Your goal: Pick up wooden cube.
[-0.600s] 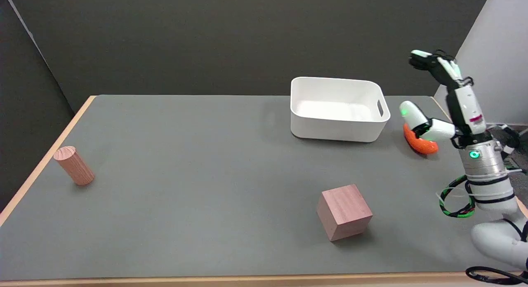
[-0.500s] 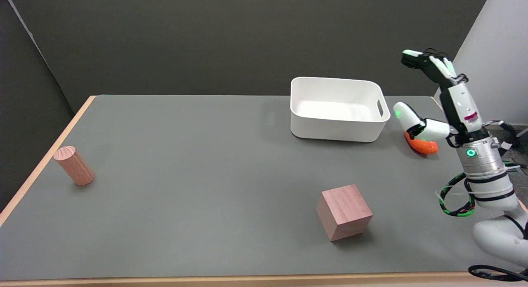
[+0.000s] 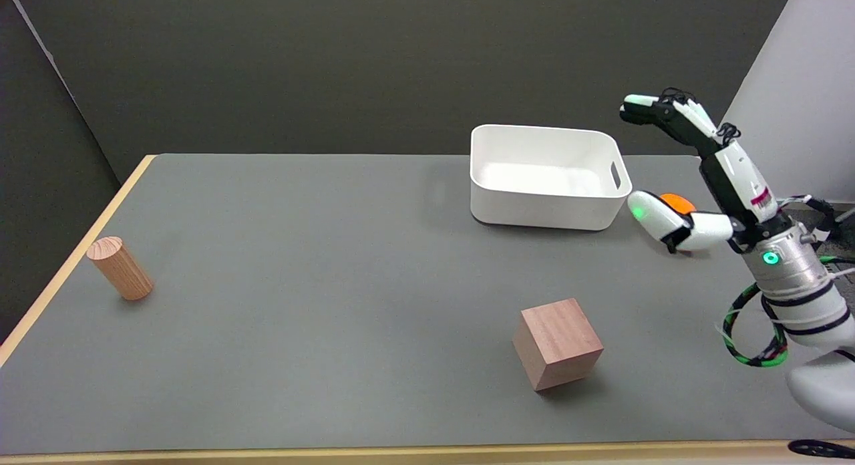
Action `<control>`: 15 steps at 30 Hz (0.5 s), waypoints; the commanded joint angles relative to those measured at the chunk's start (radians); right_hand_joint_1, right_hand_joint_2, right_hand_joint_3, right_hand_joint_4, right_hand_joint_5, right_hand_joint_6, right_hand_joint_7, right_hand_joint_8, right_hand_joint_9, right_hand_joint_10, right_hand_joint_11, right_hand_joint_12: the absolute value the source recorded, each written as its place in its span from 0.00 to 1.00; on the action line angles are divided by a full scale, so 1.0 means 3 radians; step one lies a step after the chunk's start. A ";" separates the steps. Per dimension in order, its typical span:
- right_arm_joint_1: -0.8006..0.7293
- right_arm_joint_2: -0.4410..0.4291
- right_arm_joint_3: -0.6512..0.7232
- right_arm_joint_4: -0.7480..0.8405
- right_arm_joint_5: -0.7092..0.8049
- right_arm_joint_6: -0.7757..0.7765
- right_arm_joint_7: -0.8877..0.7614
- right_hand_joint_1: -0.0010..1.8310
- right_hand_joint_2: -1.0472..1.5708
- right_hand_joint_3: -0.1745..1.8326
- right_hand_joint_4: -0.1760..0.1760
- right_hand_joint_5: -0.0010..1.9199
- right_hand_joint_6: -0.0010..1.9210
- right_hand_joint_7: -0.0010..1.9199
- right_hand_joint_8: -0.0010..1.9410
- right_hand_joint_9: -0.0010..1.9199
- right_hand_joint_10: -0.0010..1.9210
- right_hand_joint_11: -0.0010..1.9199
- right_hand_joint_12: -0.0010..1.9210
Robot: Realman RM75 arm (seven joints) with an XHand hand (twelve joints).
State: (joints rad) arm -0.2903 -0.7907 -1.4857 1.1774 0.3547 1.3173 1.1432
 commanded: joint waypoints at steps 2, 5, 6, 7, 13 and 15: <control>-0.0666 0.0117 0.0512 0.0046 -0.0855 0.0269 0.0716 0.25 0.62 0.50 0.58 0.13 0.24 0.21 0.21 0.12 0.42 0.02 0.63; -0.0687 0.0105 0.0497 -0.0049 -0.1046 0.0291 0.0862 0.25 0.62 0.50 0.56 0.13 0.23 0.19 0.20 0.10 0.41 0.01 0.62; -0.0702 0.0092 0.0497 -0.0086 -0.1088 0.0304 0.0899 0.26 0.62 0.50 0.55 0.12 0.22 0.19 0.20 0.10 0.40 0.00 0.62; -0.0710 0.0082 0.0497 -0.0110 -0.1107 0.0316 0.0906 0.26 0.62 0.50 0.54 0.12 0.22 0.18 0.19 0.09 0.40 0.00 0.62; -0.0800 0.0062 0.0497 -0.0241 -0.1199 0.0328 0.0910 0.23 0.61 0.55 0.51 0.10 0.23 0.15 0.22 0.07 0.38 0.00 0.57; -0.0829 0.0052 0.0489 -0.0287 -0.1226 0.0322 0.0910 0.23 0.60 0.54 0.48 0.09 0.22 0.13 0.21 0.05 0.38 0.00 0.58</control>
State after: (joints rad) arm -0.4348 -0.7736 -1.3848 1.1660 0.1489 1.3823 1.3158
